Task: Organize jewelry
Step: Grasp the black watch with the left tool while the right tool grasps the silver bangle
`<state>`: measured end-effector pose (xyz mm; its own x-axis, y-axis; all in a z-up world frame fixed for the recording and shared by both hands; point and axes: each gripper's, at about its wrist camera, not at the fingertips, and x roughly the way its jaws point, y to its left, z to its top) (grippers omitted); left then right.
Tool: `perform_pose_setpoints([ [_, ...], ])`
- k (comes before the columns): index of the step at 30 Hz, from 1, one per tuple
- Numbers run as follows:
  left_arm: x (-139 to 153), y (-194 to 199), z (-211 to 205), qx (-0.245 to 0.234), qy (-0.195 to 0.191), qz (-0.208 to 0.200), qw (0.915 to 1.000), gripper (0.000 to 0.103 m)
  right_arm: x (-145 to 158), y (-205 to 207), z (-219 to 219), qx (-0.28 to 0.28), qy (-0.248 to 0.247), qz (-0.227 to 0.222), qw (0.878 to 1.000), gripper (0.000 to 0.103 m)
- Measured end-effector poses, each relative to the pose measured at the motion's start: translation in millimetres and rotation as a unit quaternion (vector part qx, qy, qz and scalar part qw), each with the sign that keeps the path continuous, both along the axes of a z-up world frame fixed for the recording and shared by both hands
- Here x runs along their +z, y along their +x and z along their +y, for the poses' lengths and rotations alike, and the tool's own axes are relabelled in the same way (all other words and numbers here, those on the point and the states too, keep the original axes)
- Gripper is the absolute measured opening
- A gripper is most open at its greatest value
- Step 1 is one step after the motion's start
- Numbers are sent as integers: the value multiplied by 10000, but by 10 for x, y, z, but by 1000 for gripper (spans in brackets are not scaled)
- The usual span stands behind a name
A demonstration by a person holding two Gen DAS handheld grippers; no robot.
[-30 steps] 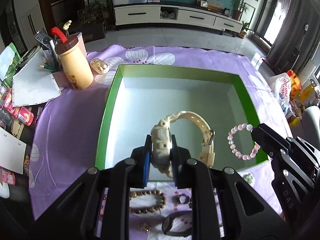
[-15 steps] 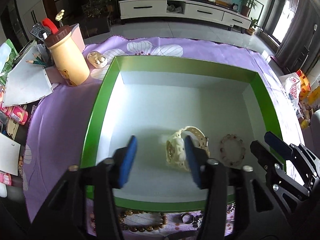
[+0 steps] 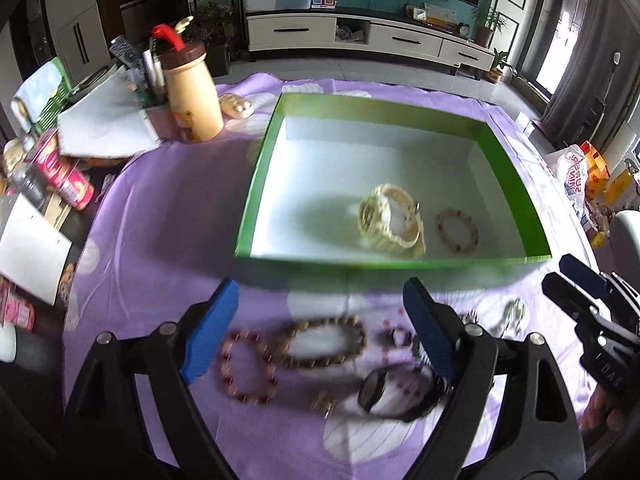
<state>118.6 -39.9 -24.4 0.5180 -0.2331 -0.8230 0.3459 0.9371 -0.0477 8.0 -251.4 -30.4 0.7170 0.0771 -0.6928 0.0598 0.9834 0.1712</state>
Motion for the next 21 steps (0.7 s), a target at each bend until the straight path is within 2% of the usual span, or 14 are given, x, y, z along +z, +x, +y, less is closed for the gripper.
perform_pose_setpoints([
  [4, -103, -257, 273, 103, -123, 195, 9997, 86, -91, -239, 146, 216, -68, 236, 9995, 46],
  [11, -433, -647, 633, 335, -367, 786, 9957, 86, -376, -546, 512, 815, -161, 550, 9950, 46],
  [15, -593, -788, 690, 326, -550, 1048, 9924, 86, -502, -578, 655, 998, -202, 551, 9933, 46],
  [21, -642, -890, 582, 231, -695, 1165, 9905, 86, -644, -461, 763, 1143, -311, 648, 9908, 46],
])
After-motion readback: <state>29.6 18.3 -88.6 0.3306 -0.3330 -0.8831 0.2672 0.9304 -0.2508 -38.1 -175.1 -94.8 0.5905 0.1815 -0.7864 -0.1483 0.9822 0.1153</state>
